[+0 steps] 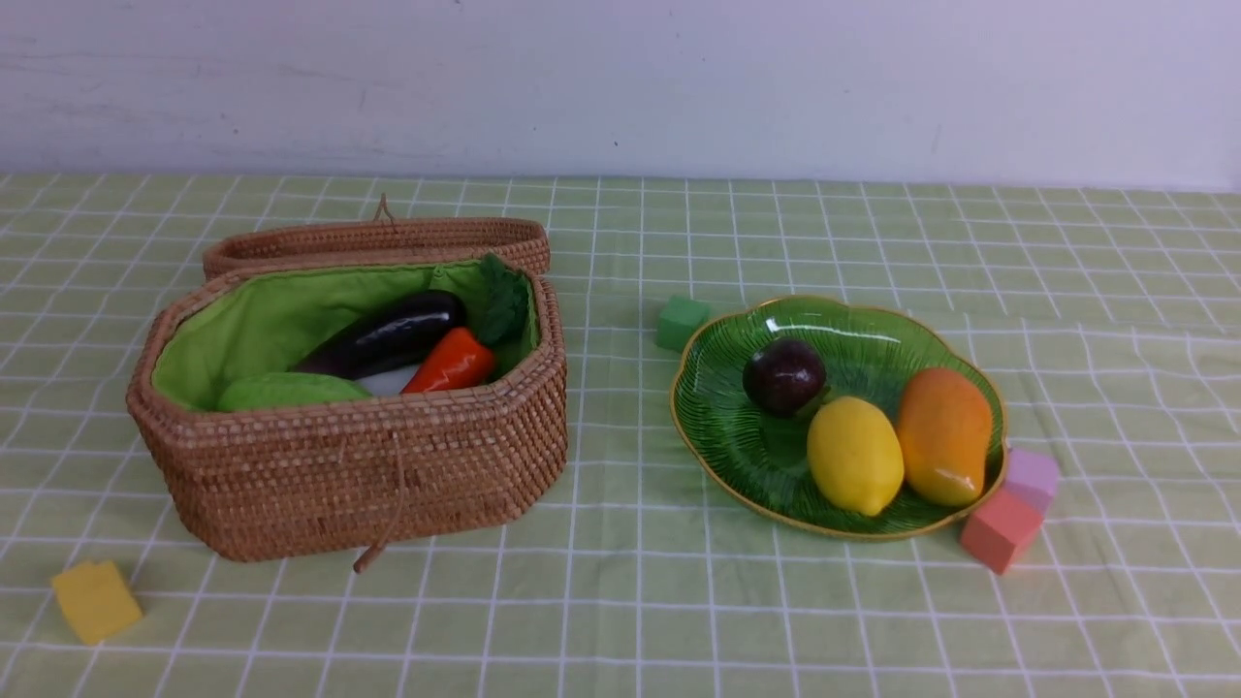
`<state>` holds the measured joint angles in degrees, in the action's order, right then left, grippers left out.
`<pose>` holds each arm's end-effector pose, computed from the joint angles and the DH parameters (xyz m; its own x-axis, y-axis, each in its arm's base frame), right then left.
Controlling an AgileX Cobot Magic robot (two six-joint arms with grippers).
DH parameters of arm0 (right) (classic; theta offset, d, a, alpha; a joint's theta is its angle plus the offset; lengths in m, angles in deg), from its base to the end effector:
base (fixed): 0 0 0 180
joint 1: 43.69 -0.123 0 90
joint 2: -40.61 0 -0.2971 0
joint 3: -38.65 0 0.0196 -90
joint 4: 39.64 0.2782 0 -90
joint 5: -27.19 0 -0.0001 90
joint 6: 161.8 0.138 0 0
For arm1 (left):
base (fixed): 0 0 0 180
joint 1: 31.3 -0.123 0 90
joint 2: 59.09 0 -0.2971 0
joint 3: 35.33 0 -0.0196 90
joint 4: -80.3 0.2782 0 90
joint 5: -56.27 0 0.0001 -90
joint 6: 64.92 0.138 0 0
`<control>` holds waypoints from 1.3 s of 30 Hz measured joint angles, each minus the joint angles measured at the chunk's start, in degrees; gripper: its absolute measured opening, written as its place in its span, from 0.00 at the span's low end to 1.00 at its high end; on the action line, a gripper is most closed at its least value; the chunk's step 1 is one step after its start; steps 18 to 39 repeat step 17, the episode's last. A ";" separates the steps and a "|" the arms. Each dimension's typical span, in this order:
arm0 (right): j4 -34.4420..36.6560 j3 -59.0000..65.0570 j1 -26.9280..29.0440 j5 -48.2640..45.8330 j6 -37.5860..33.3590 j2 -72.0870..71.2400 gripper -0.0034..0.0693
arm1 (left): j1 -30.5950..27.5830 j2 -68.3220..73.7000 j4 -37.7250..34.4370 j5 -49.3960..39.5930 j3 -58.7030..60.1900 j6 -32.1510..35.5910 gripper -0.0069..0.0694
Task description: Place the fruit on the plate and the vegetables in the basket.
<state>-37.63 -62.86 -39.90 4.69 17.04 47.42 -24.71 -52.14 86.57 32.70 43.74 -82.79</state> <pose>0.1119 -0.0056 0.1583 -0.3041 0.0323 -0.9521 0.0570 0.9982 0.0157 0.1112 -0.0068 0.1518 -0.3391 -0.1720 -0.9249 0.0026 0.9830 -0.1837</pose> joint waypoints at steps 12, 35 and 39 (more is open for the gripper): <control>0.00 0.00 0.00 0.00 0.00 0.00 0.21 | 0.00 0.00 0.00 0.00 0.00 0.00 0.40; 0.00 0.00 0.00 0.00 0.00 0.00 0.22 | 0.00 0.00 0.02 0.00 0.00 0.00 0.40; 0.00 0.00 0.00 0.00 0.00 0.00 0.22 | 0.00 0.00 0.02 0.00 0.00 0.00 0.40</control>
